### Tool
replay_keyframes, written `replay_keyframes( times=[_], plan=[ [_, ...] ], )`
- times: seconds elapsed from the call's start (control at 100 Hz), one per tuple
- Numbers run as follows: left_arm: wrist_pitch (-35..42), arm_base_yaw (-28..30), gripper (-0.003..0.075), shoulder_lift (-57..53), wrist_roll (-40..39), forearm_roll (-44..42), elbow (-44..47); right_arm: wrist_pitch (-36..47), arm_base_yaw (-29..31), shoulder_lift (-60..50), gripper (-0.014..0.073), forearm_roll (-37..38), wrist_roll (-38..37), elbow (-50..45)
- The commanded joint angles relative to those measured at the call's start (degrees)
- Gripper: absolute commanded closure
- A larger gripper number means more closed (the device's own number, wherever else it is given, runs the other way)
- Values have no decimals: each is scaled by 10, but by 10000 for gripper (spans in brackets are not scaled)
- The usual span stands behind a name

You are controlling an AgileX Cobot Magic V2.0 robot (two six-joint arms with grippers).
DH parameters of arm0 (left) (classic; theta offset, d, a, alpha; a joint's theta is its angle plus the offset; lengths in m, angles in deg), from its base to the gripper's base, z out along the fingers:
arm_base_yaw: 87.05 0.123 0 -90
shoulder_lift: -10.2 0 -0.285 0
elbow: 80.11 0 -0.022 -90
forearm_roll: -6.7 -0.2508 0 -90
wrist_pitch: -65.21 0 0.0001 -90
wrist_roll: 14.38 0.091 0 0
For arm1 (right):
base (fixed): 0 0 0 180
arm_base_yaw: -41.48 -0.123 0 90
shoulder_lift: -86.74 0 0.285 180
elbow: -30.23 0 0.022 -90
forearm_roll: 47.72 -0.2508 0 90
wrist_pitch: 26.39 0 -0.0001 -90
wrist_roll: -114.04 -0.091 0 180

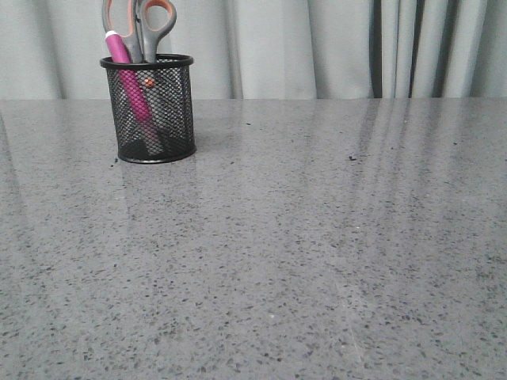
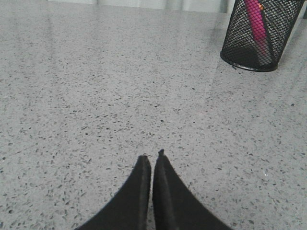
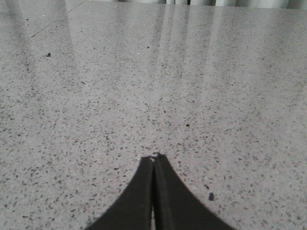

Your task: Put pen and scissors into bin

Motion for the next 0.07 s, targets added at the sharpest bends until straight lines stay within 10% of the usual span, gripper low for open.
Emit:
replay_keyframes(
  times=[0.0, 0.06],
  plan=[
    [24, 2, 739, -18, -6, 1, 25, 25, 2, -11, 663, -1, 6, -9],
    [24, 2, 739, -18, -6, 1, 25, 25, 2, -11, 663, -1, 6, -9]
  ],
)
